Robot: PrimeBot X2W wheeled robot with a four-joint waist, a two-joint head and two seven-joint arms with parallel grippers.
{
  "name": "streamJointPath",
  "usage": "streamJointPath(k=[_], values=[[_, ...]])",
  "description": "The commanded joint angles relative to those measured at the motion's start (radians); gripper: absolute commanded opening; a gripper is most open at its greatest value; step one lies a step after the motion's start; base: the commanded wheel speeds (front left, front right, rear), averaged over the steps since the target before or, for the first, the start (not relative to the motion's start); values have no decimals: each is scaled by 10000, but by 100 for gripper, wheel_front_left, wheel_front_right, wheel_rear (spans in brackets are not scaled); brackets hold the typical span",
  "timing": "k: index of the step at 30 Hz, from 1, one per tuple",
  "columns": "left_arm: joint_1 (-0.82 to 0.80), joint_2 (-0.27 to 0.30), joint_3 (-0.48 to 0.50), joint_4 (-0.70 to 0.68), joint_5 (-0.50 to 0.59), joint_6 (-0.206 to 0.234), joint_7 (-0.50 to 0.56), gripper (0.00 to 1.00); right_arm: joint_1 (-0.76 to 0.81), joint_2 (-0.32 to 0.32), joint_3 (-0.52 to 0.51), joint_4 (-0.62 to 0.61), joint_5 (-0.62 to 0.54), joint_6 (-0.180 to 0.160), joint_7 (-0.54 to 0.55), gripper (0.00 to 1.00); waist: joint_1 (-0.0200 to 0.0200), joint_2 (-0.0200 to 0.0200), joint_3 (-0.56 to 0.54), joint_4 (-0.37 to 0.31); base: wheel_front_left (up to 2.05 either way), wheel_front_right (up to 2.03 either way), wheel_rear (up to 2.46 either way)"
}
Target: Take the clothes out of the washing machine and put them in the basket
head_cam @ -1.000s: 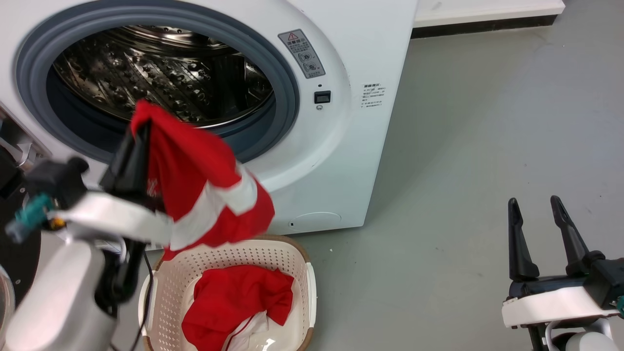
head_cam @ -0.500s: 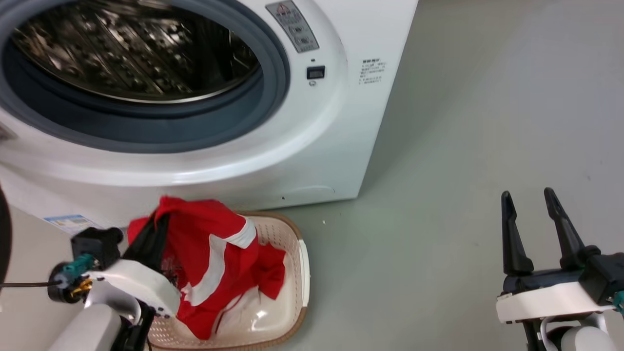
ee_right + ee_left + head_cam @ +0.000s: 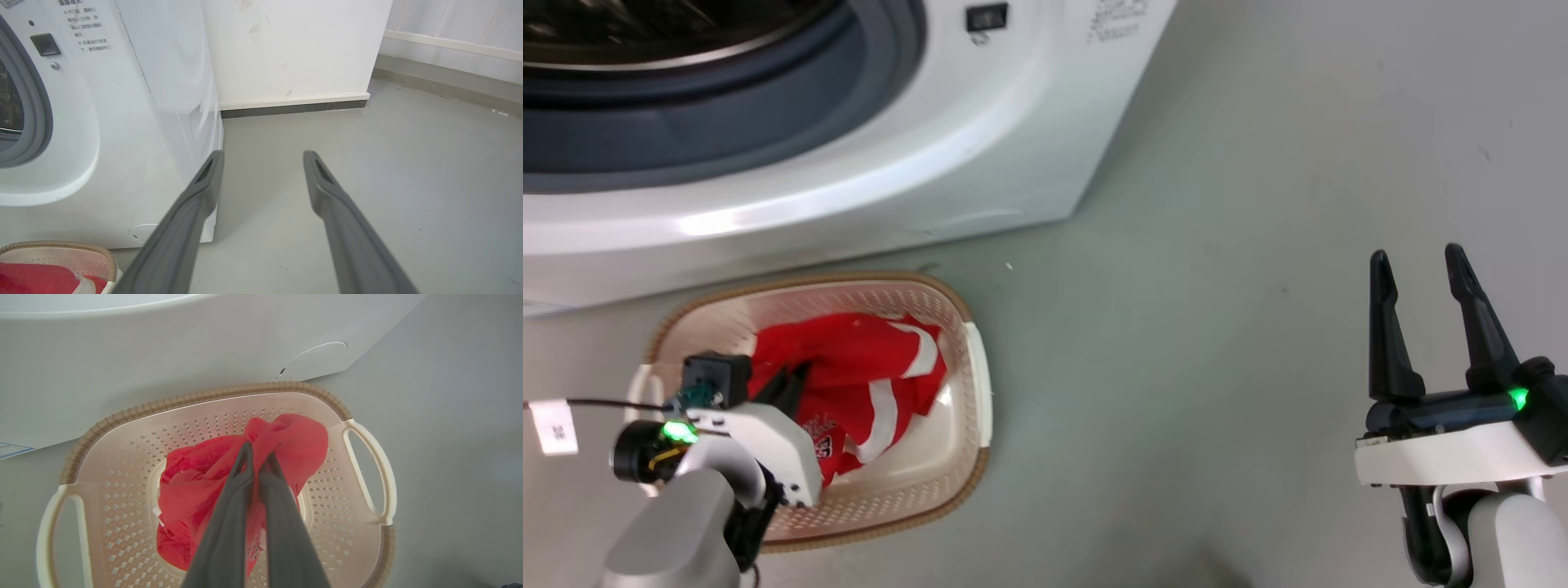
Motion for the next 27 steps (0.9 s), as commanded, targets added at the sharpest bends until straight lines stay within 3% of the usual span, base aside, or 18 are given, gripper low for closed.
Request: streamJointPath(k=[1,11,18,19,20,21,27], values=[[-340,39,-22,273,89,-31,-48,0,-168,24,62,-60,91,-11,-20,100,-1,0,767,-559,0,0,0],[-1192,186,116,2626,-74,-158,-207,0,-496,24,422,-226,642,-11,-20,100,-1,0,1819,-1485,0,0,0],[-1629,-47,197,3449,-143,-172,-277,0,-500,24,231,-194,613,-11,-20,100,-1,0,1918,-1449,0,0,0],[-1677,-112,182,3524,-127,-165,-287,42,-503,24,207,-173,580,-11,-20,100,-1,0,1881,-1405,0,0,0],[-1725,-181,138,3582,-67,-171,-294,96,-526,23,187,-148,559,-11,-20,100,-1,0,1832,-1358,0,0,0],[-1765,-248,94,3613,-2,-176,-299,100,-547,23,165,-133,518,-11,-20,100,-1,0,1760,-1302,0,0,0],[-1614,-475,337,3141,166,-170,-317,100,-579,20,31,0,266,-11,-20,100,-1,0,1068,-903,0,0,0]])
